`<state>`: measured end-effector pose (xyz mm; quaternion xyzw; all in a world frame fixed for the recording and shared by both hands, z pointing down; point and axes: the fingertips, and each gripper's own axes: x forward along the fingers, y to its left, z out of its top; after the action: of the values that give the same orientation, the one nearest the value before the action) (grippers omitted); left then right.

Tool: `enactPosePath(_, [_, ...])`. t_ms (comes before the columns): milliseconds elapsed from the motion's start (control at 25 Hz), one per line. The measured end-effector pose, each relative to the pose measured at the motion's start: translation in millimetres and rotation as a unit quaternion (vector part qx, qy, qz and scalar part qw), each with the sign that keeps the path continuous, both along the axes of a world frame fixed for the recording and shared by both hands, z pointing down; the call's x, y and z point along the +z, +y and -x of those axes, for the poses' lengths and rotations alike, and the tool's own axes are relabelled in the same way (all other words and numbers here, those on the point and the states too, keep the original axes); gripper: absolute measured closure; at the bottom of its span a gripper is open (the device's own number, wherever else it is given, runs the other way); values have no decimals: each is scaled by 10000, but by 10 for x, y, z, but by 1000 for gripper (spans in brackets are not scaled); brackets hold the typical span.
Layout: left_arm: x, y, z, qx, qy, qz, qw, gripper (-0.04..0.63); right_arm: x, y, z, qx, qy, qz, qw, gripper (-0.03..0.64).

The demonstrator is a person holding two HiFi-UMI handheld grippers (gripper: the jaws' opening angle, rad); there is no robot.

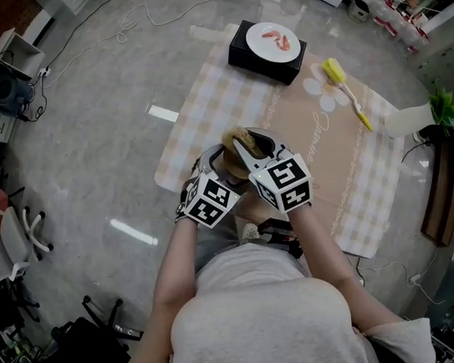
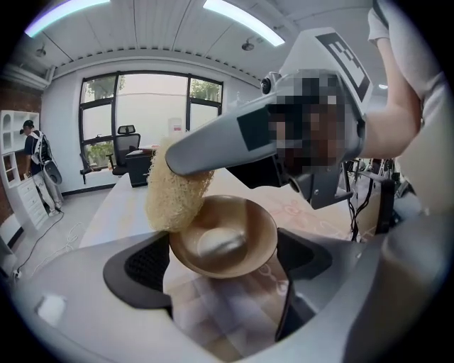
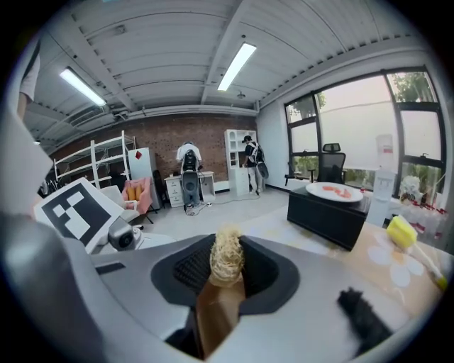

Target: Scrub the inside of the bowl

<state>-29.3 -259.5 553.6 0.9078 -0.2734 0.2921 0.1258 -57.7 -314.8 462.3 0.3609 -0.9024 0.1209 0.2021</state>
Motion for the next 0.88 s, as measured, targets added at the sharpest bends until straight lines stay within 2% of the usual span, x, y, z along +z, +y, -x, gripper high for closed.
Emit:
enactPosePath(440, [4, 7, -7, 8, -140, -115, 9998, 110, -4, -103, -148, 61, 26, -34, 10000, 518])
enactPosePath(880, [13, 10, -2, 0, -247, -102, 9996, 112, -8, -166, -558, 396, 79, 75, 9992, 518])
